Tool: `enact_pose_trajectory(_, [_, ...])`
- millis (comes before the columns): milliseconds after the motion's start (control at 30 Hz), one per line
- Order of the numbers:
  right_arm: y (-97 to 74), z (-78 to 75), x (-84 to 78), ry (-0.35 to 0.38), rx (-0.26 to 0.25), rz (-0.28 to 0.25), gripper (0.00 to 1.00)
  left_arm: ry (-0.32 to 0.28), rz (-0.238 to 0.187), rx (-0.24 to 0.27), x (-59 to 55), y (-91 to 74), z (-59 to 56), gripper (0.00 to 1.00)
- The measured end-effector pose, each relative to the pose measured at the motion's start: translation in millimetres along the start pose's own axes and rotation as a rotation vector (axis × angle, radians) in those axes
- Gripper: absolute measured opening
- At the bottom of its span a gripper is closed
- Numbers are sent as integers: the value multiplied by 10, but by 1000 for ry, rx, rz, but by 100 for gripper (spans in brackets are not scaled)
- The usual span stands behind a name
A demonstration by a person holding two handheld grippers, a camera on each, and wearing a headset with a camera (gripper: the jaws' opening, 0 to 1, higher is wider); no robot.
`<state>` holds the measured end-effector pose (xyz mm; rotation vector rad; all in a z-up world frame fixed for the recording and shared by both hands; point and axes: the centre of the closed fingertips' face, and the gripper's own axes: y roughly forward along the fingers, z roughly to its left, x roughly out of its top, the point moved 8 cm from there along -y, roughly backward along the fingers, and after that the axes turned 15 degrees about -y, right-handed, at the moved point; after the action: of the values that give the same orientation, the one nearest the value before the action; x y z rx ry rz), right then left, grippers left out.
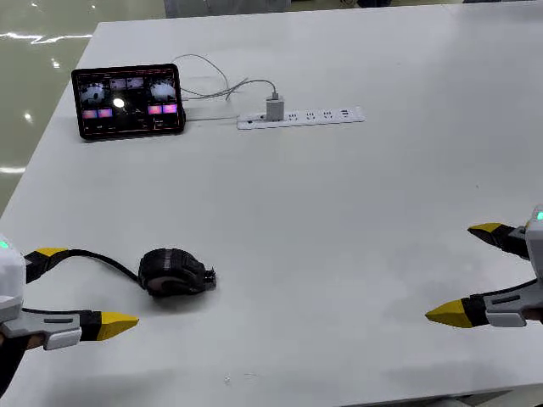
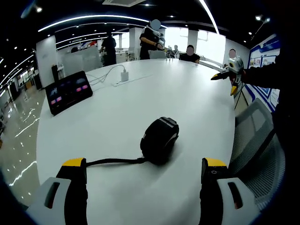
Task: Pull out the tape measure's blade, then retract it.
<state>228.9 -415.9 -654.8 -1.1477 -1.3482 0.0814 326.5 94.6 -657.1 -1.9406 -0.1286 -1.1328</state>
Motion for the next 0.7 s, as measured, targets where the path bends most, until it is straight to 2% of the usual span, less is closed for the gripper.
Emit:
enact_pose_trajectory(133, [92,16,68,-6,16,-7,99,-1,-7,-9,43,21,-1,99])
enact_pose_trajectory(233, [140,28,130,-28,21,-34,99,15,3,-28,54,35,-19,99])
enact_pose_trajectory(333, [190,33,158,-39,30,-33,99,25,7,-34,58,39,-27,99])
enact_pose_trajectory(367, [208,36,171,-45,35,-32,99,21,10,-50,66,43,-37,99])
enact_pose_trajectory(600, [290,25,257,-74,55,-36,99,56,34,-71,113,87,-48,99])
enact_pose_trajectory(700, [330,23,339,-90,67,-55,99,78,55,-56,151,121,-44,99])
